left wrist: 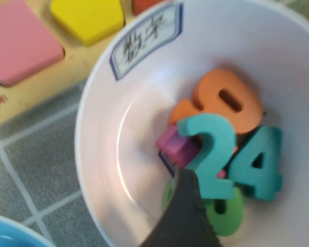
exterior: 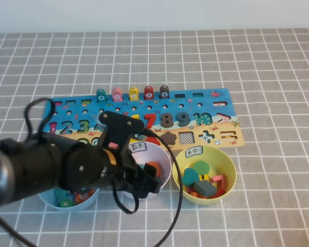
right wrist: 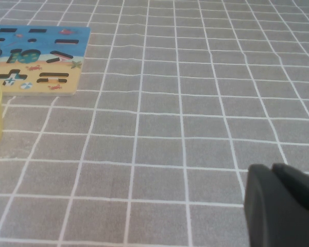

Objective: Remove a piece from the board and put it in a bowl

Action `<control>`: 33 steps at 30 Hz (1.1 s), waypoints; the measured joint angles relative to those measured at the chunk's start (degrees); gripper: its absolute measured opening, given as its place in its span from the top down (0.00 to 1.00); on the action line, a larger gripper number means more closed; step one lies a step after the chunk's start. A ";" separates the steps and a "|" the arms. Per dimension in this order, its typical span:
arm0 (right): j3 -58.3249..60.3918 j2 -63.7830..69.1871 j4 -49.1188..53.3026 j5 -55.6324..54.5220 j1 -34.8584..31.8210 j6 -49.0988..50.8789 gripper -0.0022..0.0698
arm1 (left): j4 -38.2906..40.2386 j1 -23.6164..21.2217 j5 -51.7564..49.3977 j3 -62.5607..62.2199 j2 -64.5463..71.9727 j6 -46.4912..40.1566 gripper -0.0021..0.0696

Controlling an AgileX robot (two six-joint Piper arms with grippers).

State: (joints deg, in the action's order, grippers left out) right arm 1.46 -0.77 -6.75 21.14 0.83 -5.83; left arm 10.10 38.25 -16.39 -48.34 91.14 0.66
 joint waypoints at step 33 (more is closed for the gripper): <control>0.00 0.00 0.00 0.00 0.00 0.00 0.99 | -2.99 0.00 2.91 25.39 -62.41 -0.19 0.97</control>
State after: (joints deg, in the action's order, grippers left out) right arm 1.46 -0.77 -6.75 21.14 0.83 -5.83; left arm 7.10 38.25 -13.48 -22.95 28.73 0.47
